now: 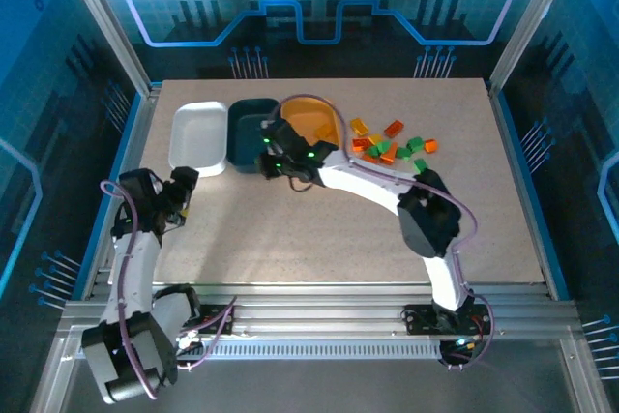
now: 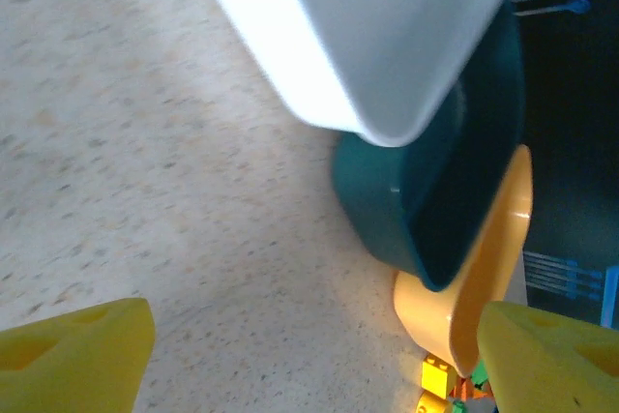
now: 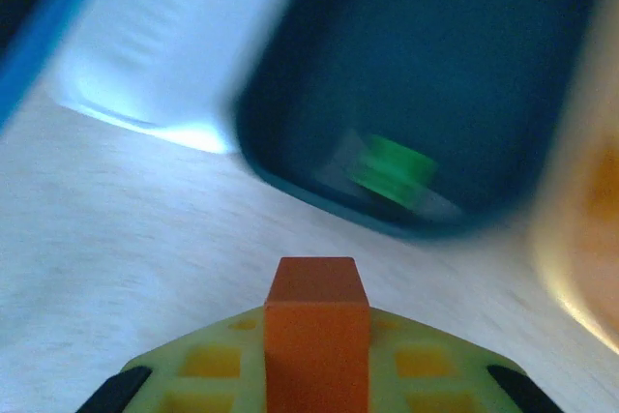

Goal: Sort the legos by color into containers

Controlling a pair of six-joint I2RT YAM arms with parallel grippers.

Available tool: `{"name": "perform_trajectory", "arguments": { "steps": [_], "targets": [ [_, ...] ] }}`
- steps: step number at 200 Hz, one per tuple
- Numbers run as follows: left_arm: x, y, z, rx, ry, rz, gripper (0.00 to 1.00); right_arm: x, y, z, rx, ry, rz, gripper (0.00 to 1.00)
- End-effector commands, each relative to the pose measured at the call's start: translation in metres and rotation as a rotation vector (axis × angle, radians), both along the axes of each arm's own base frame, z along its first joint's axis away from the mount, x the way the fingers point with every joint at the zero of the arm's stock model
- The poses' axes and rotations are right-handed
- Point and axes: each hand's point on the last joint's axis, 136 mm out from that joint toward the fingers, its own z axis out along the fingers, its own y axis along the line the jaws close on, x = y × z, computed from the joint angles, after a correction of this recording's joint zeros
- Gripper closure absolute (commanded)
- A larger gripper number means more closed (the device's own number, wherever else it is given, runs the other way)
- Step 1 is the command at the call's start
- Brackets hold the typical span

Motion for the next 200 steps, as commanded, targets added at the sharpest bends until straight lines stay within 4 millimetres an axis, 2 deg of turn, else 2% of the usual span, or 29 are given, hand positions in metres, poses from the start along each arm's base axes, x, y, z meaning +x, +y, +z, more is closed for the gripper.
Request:
{"name": "perform_trajectory", "arguments": {
  "steps": [1, 12, 16, 44, 64, 86, 95, 107, 113, 126, 138, 157, 170, 179, 185, 192, 194, 197, 200],
  "targets": [
    [-0.009, -0.008, -0.013, -0.146, 0.031, 0.023, 0.12, 0.003, 0.057, -0.008, 0.054, -0.05, 0.204, 0.8],
    [-0.009, -0.007, -0.013, -0.158, 0.019, 0.025, 0.12, 0.008, 0.076, 0.003, 0.089, -0.071, 0.253, 0.8],
    [-0.009, -0.007, -0.013, -0.159, 0.015, 0.024, 0.11, 0.011, 0.082, -0.007, 0.084, -0.065, 0.261, 0.8],
    [-0.009, -0.012, -0.011, -0.163, 0.001, -0.018, 0.12, 0.025, 0.111, -0.011, 0.119, -0.074, 0.319, 0.8],
    [-0.008, -0.015, -0.009, -0.169, -0.017, -0.036, 0.11, 0.038, 0.121, -0.02, 0.111, -0.082, 0.31, 0.8],
    [-0.007, -0.019, -0.006, -0.181, -0.039, -0.056, 0.12, 0.052, 0.122, -0.035, 0.117, -0.072, 0.282, 0.79],
    [-0.007, -0.02, -0.005, -0.183, -0.044, -0.061, 0.11, 0.054, 0.121, -0.039, 0.118, -0.067, 0.275, 0.72],
    [-0.006, -0.02, -0.002, -0.178, -0.055, -0.068, 0.11, 0.055, 0.121, -0.037, 0.12, -0.075, 0.275, 0.51],
    [-0.006, -0.02, -0.001, -0.173, -0.061, -0.07, 0.11, 0.055, 0.122, -0.035, 0.125, -0.08, 0.281, 0.44],
    [-0.004, -0.018, 0.003, -0.161, -0.074, -0.068, 0.11, 0.053, 0.123, -0.023, 0.131, -0.099, 0.291, 0.36],
    [-0.001, -0.016, 0.009, -0.147, -0.088, -0.069, 0.11, 0.05, 0.121, -0.008, 0.12, -0.125, 0.3, 0.35],
    [0.005, -0.011, 0.023, -0.111, -0.116, -0.072, 0.11, 0.048, 0.11, 0.022, 0.103, -0.168, 0.283, 0.36],
    [0.011, -0.009, 0.034, -0.067, -0.132, -0.082, 0.11, 0.053, 0.093, 0.047, 0.086, -0.197, 0.229, 0.38],
    [0.018, -0.008, 0.041, -0.02, -0.138, -0.096, 0.11, 0.058, 0.072, 0.065, 0.067, -0.213, 0.168, 0.39],
    [0.023, -0.008, 0.045, 0.012, -0.133, -0.104, 0.12, 0.063, 0.055, 0.069, 0.041, -0.208, 0.121, 0.39],
    [0.031, -0.011, 0.049, 0.042, -0.125, -0.121, 0.13, 0.068, 0.03, 0.078, 0.015, -0.201, 0.058, 0.4],
    [0.034, -0.012, 0.05, 0.051, -0.125, -0.127, 0.13, 0.071, 0.023, 0.073, -0.002, -0.191, 0.039, 0.41],
    [0.038, -0.014, 0.053, 0.064, -0.127, -0.137, 0.13, 0.072, 0.008, 0.085, -0.005, -0.195, 0.008, 0.41],
    [0.043, -0.016, 0.055, 0.078, -0.127, -0.15, 0.13, 0.074, -0.004, 0.084, -0.021, -0.184, -0.019, 0.41]
  ]
}}
